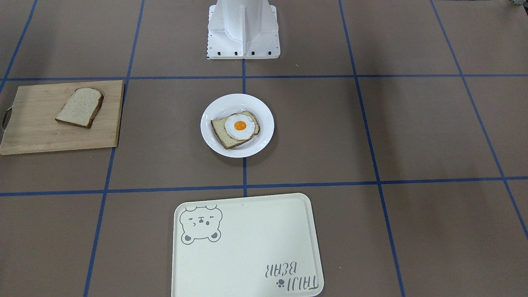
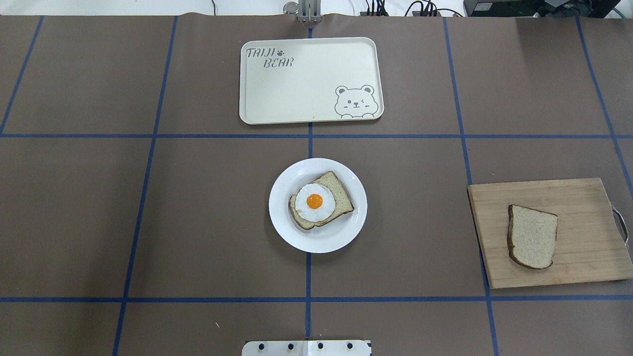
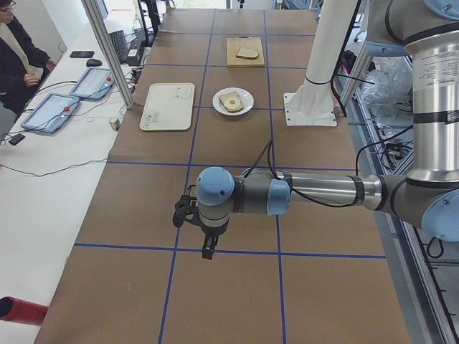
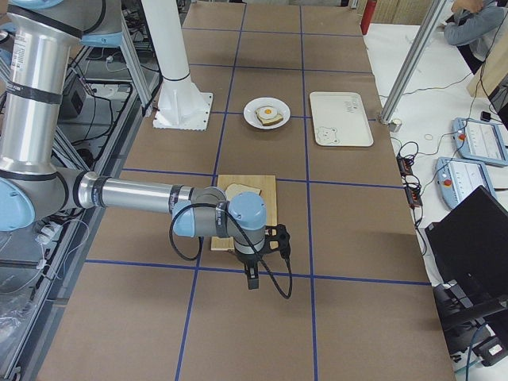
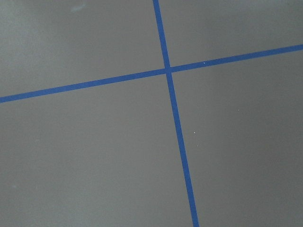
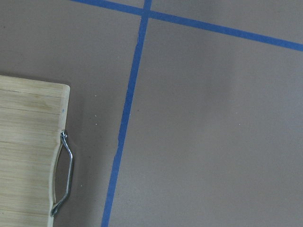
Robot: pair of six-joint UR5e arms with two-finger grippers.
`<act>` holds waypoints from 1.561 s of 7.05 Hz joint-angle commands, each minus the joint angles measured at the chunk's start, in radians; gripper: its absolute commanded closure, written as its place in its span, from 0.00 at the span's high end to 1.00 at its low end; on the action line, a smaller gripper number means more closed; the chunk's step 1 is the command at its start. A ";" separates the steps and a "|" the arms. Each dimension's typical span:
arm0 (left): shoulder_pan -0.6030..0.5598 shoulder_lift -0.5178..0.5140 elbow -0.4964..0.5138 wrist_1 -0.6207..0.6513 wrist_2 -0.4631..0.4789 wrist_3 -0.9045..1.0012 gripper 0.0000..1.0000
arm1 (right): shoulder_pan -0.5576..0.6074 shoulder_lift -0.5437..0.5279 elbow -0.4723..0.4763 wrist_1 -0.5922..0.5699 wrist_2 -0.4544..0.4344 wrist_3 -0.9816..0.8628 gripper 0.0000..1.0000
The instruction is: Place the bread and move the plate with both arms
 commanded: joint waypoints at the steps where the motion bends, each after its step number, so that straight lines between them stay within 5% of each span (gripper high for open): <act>1: 0.000 0.002 -0.020 0.000 0.001 0.000 0.99 | -0.001 -0.028 -0.005 0.152 0.009 0.005 1.00; 4: 0.000 -0.019 -0.100 -0.044 0.007 -0.008 0.99 | -0.001 -0.016 0.017 0.335 0.080 0.079 1.00; 6: 0.002 -0.053 -0.073 -0.278 0.009 -0.020 0.99 | -0.004 -0.028 0.006 0.524 0.141 0.245 1.00; 8: 0.000 -0.047 -0.062 -0.305 -0.001 -0.032 0.99 | -0.054 -0.022 0.009 0.588 0.251 0.410 0.99; 9: 0.000 -0.041 -0.056 -0.330 -0.001 -0.032 0.99 | -0.109 -0.022 0.008 0.706 0.244 0.613 1.00; 11: 0.000 -0.040 -0.056 -0.332 -0.001 -0.032 0.99 | -0.294 -0.024 0.008 0.948 0.093 1.037 0.94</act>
